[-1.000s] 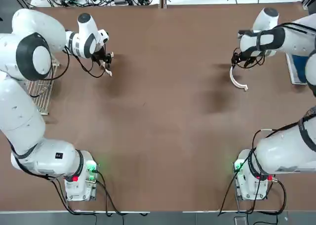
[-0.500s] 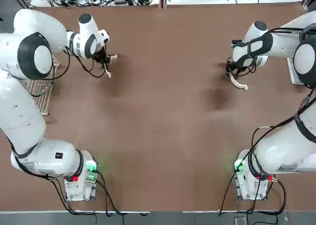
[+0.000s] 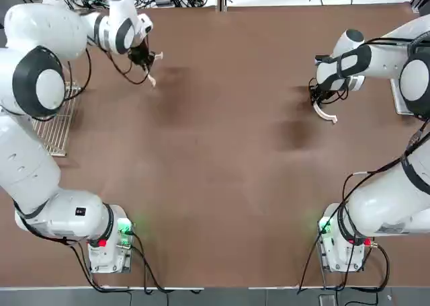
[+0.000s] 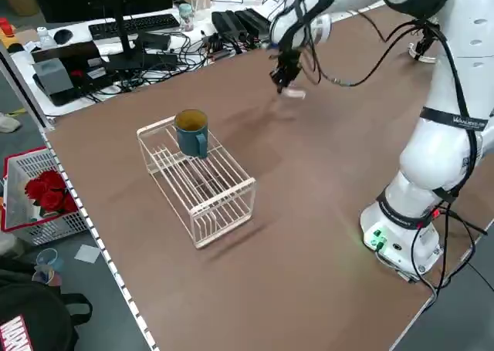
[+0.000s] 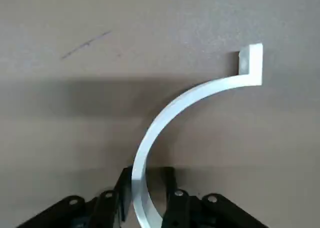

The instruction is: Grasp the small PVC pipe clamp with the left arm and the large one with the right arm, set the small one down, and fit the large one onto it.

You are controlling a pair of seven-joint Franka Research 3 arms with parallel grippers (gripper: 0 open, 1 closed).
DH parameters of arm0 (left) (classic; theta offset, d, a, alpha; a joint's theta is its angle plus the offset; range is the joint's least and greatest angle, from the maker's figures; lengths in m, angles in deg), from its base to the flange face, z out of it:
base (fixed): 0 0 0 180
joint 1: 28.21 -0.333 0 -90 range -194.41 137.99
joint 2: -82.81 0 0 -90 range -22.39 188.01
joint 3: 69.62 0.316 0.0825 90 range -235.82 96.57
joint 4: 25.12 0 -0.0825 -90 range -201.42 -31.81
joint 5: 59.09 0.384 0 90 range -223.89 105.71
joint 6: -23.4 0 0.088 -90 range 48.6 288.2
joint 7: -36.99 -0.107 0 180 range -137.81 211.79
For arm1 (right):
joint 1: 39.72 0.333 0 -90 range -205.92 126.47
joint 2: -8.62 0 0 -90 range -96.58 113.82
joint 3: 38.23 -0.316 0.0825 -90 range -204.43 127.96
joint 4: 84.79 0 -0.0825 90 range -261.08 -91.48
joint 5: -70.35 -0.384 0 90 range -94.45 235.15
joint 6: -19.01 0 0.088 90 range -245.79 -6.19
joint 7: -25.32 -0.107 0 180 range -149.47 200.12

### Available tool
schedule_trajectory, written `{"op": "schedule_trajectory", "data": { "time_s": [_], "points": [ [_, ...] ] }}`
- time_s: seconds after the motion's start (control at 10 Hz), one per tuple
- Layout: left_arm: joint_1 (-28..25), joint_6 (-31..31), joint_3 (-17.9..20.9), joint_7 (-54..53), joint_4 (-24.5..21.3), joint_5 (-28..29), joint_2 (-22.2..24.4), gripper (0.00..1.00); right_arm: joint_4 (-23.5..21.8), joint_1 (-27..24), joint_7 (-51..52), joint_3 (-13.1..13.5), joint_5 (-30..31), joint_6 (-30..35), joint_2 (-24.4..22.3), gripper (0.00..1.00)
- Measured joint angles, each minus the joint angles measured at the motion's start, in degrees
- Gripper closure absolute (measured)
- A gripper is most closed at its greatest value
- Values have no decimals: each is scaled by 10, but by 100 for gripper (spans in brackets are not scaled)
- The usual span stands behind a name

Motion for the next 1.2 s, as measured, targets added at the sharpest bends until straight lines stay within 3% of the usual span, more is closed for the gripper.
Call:
{"op": "schedule_trajectory", "data": {
  "time_s": [0.1,0.2,0.3,0.5,0.8,1.2],
  "points": [
    [14,-33,-20,54,36,0,-5,79,0,-1,0,0,0,1,0,72],
    [37,-52,-33,113,71,0,-17,79,0,-1,0,1,0,1,0,88],
    [72,-57,-38,181,108,0,-40,79,0,-1,0,2,0,6,-6,91],
    [156,-67,-39,278,202,0,-115,79,0,-1,0,2,0,8,-6,91],
    [246,-88,-38,331,331,-1,-221,79,17,-1,0,2,0,46,-7,91],
    [319,-52,-36,363,411,-1,-307,79,110,-1,0,2,0,191,-19,91]
  ]
}}
